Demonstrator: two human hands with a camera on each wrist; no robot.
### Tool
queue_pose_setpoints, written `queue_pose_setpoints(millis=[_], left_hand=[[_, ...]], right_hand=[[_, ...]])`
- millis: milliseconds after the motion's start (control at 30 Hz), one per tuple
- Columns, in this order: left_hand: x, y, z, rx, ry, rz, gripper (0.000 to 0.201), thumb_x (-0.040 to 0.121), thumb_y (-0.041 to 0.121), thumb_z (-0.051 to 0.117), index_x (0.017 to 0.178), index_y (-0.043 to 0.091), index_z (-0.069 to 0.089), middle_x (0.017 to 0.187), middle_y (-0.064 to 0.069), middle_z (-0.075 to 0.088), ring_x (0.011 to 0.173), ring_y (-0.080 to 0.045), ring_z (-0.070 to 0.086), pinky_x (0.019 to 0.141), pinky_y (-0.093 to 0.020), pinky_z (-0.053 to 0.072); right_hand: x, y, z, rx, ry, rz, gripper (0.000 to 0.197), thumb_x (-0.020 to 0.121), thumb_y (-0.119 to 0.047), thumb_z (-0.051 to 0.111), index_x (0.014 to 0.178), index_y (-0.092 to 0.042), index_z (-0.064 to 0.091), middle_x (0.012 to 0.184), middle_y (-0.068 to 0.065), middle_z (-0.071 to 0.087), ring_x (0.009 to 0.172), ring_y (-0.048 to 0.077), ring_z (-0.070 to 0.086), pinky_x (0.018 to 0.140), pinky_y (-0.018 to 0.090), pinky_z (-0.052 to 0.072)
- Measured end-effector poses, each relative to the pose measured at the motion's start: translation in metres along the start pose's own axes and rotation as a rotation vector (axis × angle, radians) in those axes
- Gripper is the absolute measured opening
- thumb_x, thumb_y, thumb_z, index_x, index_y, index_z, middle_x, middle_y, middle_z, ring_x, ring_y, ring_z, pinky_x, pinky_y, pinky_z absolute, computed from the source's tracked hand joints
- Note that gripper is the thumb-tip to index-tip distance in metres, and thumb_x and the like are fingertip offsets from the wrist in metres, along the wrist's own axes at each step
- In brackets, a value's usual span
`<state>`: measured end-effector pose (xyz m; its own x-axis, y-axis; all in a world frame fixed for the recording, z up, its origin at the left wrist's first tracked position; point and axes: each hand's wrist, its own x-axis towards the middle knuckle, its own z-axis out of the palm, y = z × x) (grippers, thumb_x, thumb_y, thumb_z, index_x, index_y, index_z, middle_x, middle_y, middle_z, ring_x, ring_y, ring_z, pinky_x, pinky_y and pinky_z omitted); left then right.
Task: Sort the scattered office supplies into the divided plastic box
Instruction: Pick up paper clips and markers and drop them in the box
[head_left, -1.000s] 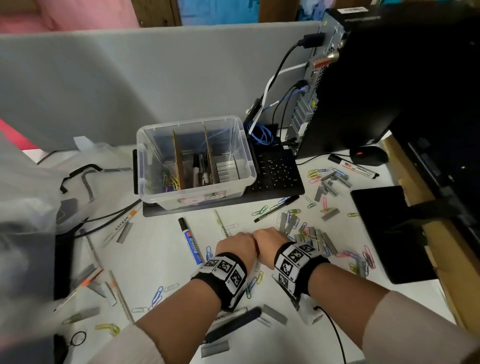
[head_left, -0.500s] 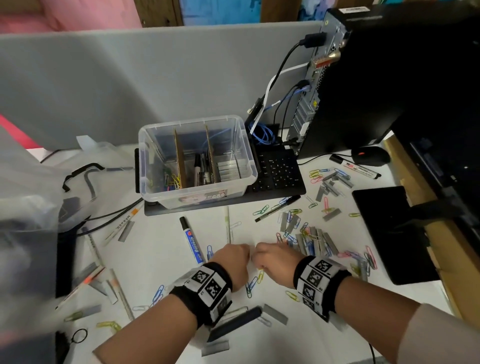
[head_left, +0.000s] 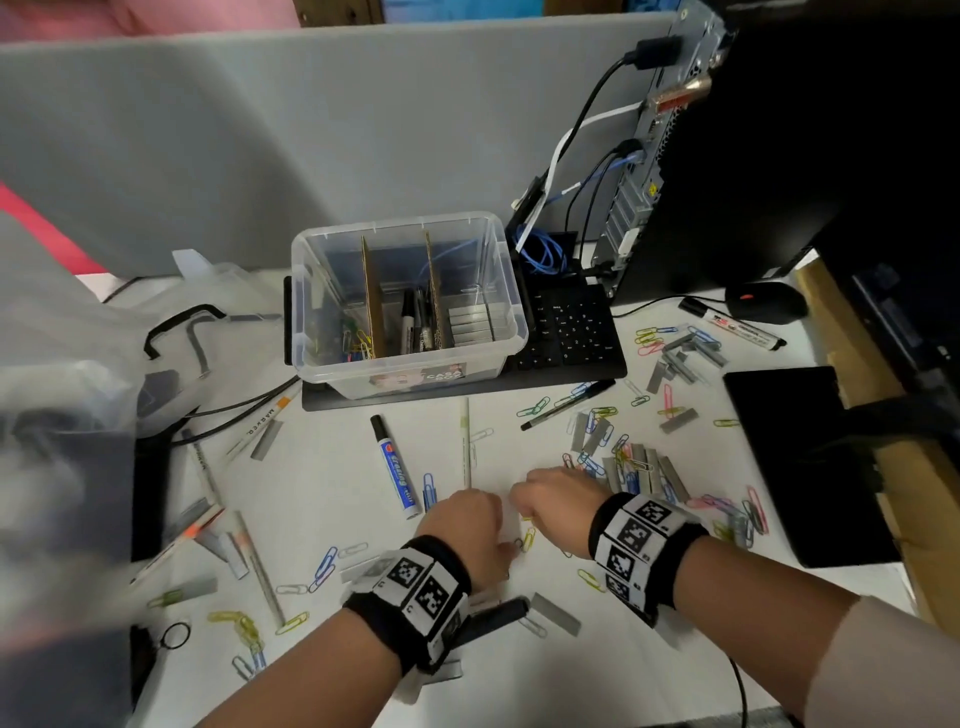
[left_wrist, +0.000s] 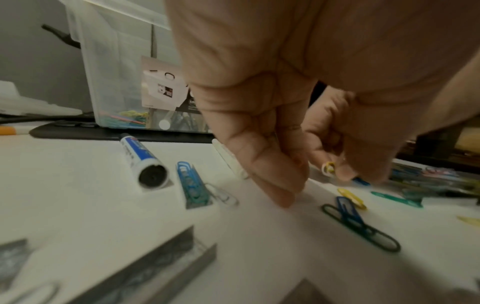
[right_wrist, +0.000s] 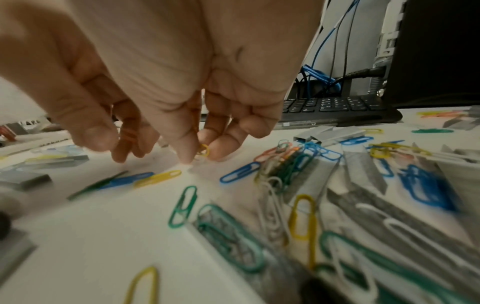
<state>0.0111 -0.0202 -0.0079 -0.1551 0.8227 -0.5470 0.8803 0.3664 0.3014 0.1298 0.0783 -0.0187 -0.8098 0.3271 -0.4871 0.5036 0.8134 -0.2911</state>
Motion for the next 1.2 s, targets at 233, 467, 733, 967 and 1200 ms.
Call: queue_pose_setpoints(millis=[233,467,733,967,1200], left_hand=[[0.007,0.012,0.007,0.075,0.006,-0.003,0.032,0.089,0.026,0.056,0.118,0.014,0.053,0.117,-0.008,0.055,0.105,-0.027,0.059,0.089,-0.033,0.045],[0.021,0.011,0.006,0.065,-0.015,-0.022,0.023,0.09,0.016,0.056,0.112,0.008,0.058,0.115,-0.011,0.062,0.107,-0.028,0.06,0.087,-0.032,0.046],[0.024,0.014,0.008,0.039,-0.053,-0.03,0.019,0.086,0.009,0.054,0.104,0.008,0.061,0.109,-0.011,0.063,0.101,-0.029,0.062,0.084,-0.033,0.051],[0.021,0.011,0.009,-0.018,-0.031,-0.005,0.021,0.083,0.004,0.052,0.1,0.01,0.063,0.106,-0.008,0.064,0.098,-0.027,0.062,0.084,-0.032,0.052],[0.024,0.013,0.005,-0.118,-0.005,0.214,0.026,0.078,-0.002,0.05,0.095,0.011,0.064,0.101,-0.005,0.066,0.095,-0.023,0.06,0.078,-0.025,0.046]], right_hand=[[-0.007,-0.002,0.001,0.065,-0.033,-0.074,0.016,0.088,-0.006,0.053,0.095,-0.015,0.063,0.109,0.004,0.054,0.096,0.028,0.057,0.082,0.034,0.046],[-0.006,-0.003,0.006,-0.114,-0.074,-0.136,0.029,0.09,-0.005,0.048,0.113,-0.014,0.063,0.114,0.008,0.061,0.102,0.031,0.059,0.087,0.038,0.048],[-0.007,-0.013,0.005,-0.171,-0.105,-0.071,0.028,0.09,-0.005,0.047,0.113,-0.009,0.063,0.114,0.012,0.059,0.101,0.033,0.06,0.088,0.042,0.049],[-0.017,0.0,0.002,0.038,-0.076,0.034,0.025,0.089,-0.002,0.046,0.102,-0.015,0.062,0.1,0.007,0.058,0.094,0.027,0.057,0.081,0.032,0.046],[-0.046,0.036,-0.006,0.218,-0.006,0.186,0.021,0.086,-0.006,0.053,0.072,-0.021,0.049,0.07,-0.006,0.048,0.076,0.018,0.049,0.059,0.024,0.035]])
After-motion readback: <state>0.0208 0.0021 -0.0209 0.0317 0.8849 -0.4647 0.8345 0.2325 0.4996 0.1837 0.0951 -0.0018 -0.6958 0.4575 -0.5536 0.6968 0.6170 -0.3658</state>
